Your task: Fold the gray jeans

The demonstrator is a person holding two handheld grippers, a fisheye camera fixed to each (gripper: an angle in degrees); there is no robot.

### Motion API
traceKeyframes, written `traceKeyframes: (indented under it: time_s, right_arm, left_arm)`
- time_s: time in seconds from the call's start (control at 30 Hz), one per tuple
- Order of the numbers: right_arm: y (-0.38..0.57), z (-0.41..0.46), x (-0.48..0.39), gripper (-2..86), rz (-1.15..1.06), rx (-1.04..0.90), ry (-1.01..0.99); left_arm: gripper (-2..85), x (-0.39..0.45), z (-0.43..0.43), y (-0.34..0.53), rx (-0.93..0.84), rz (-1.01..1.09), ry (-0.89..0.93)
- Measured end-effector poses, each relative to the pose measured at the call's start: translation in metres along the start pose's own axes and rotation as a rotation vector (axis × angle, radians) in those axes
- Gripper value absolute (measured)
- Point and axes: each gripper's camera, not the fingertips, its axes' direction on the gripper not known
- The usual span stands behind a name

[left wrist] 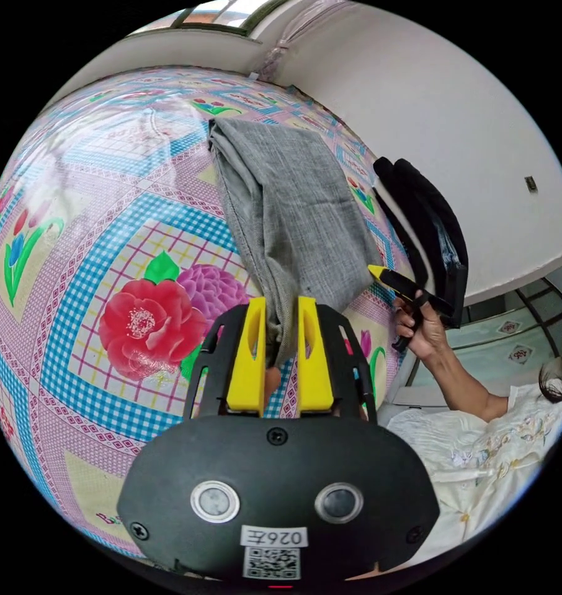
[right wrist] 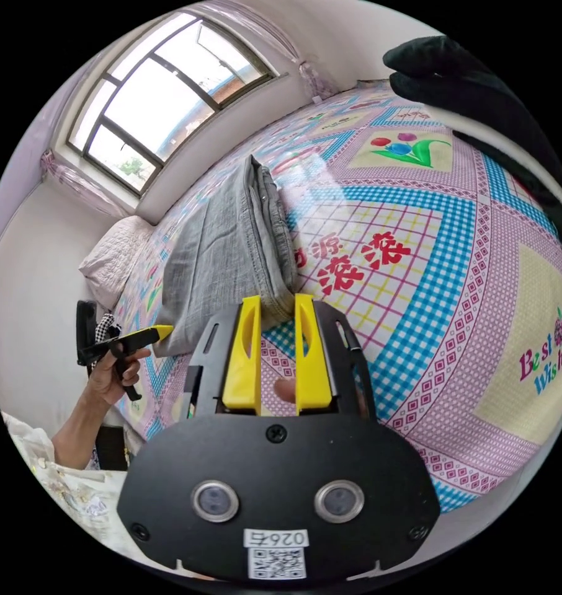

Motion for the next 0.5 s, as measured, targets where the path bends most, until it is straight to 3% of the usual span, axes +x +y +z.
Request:
traceKeyframes:
  time_s: [0.23, 0.4, 0.5]
  right_arm:
    - [-0.022, -0.028, 0.029, 1.2, -0.015, -0.071, -0.056]
    - [0.003, -0.079, 0.088, 2.3, 0.046, -0.128, -0.056]
    - [0.019, -0.111, 0.119, 6.3, 0.118, -0.090, -0.087]
  left_arm:
    - [5.5, 0.035, -0.008, -0.017, -0.100, 0.115, 0.001]
    - [6.2, 0.068, -0.006, 0.005, -0.247, 0.221, 0.205]
    - [7.1, 0.036, -0.041, 0.005, -0.120, 0.085, 0.261]
